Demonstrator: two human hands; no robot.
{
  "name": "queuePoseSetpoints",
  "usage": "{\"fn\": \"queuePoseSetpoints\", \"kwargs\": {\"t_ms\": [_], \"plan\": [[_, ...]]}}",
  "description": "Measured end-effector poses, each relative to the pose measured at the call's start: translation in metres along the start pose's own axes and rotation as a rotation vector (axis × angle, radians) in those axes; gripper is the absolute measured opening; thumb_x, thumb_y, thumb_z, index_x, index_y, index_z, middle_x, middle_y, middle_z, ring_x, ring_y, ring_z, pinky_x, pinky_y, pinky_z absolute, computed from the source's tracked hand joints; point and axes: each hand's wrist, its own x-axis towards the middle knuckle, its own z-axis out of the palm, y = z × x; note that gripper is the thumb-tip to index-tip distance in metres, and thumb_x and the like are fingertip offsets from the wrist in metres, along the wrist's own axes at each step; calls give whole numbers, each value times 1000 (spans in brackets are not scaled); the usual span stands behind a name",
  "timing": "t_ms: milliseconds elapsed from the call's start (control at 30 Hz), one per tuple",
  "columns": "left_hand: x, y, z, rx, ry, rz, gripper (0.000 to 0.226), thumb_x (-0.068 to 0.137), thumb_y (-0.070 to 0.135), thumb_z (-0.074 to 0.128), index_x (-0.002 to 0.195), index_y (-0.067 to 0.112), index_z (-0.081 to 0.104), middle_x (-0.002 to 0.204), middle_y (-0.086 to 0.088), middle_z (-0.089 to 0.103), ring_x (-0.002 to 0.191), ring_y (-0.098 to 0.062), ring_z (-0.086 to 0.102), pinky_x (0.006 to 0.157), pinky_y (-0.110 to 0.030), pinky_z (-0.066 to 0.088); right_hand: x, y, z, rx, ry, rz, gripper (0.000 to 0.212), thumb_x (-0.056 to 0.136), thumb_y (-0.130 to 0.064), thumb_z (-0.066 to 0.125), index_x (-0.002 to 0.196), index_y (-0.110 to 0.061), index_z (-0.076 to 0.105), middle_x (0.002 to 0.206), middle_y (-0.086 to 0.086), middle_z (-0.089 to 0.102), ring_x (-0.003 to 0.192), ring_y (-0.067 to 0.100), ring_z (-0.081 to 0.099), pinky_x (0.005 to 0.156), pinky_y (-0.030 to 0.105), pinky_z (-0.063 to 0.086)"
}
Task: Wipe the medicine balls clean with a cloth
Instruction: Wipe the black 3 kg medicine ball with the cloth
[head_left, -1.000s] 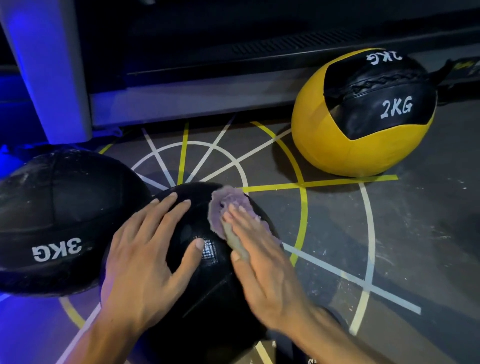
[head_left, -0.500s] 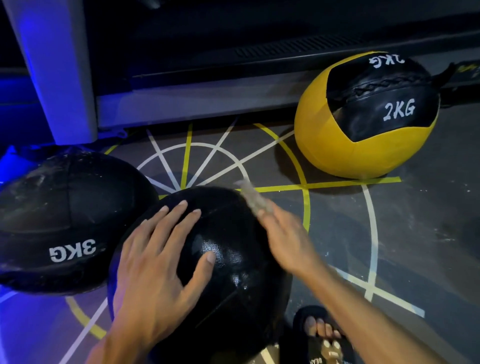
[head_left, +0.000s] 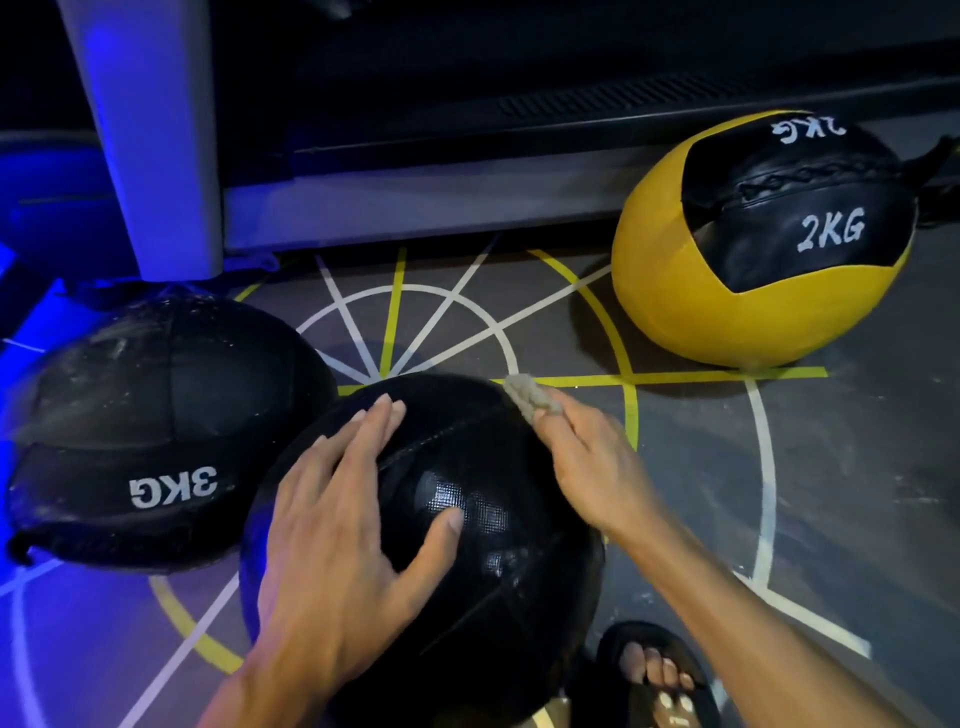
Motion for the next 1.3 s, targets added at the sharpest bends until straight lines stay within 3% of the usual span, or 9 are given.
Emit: {"fn": "queuePoseSetpoints", "kwargs": {"t_ms": [167,233,367,500,667,800,900,1033,1300], "plan": [[-1,-6,2,-4,7,25,97,78,62,55,161,21,26,152,2,50,135,-28,48,115,-36,28,-38,-70,20,-34,-84,-486,38,98,-13,50,133,-14,64,143,-2,58,139,3,40,119,13,14],[-2,-9,1,-11,9,16,99,79,64,54,162,19,25,154,4,48,134,-29,49,114,-35,29,-40,-65,24,-3,-150,-504,43,100,-15,48,141,-17,58,151,-6,51,144,-5,32,121,15,12],[-1,-10,0,-35,11,25,95,82,70,52,161,24,27,151,45,22,139,-23,45,118,-27,21,-10,-17,5,131,-10,-195,46,98,-28,39,138,-29,61,130,-22,64,121,-13,53,104,12,39],[-1,-11,-3,-49,-19,-26,89,82,74,49,159,34,29,157,27,33,146,-17,37,119,-27,19,-8,48,2,264,30,288,37,95,-37,41,113,-45,72,105,-21,68,103,-3,59,88,21,44],[2,-13,-8,-106,-24,1,90,82,73,52,159,35,26,157,19,38,144,11,23,120,-26,19,-38,91,22,442,137,807,29,103,-16,46,87,-14,71,85,7,71,84,24,63,67,31,44],[11,-44,-22,-88,-34,-26,93,81,83,47,158,31,35,159,5,39,147,-17,34,120,-47,30,-45,80,37,675,68,961,27,99,-14,52,86,-1,72,59,7,69,58,22,64,52,27,46],[12,-60,-22,-273,-88,-255,101,74,96,37,153,33,43,152,7,48,141,-18,43,119,-47,33,-44,73,40,766,132,1045,23,96,-17,58,80,-6,70,57,11,66,58,27,59,54,32,44],[7,-53,-12,-300,-32,-283,90,80,90,36,151,35,46,149,17,48,142,-16,41,118,-44,32,-53,68,40,832,195,1041,30,95,-19,56,69,-13,68,50,11,60,44,25,51,45,29,37],[37,-37,-40,-543,93,-189,72,84,86,45,143,46,54,142,14,61,135,-13,54,116,-54,38,-48,40,-9,787,368,822,26,102,-25,52,90,-20,75,62,2,65,66,25,58,55,31,39]]}}
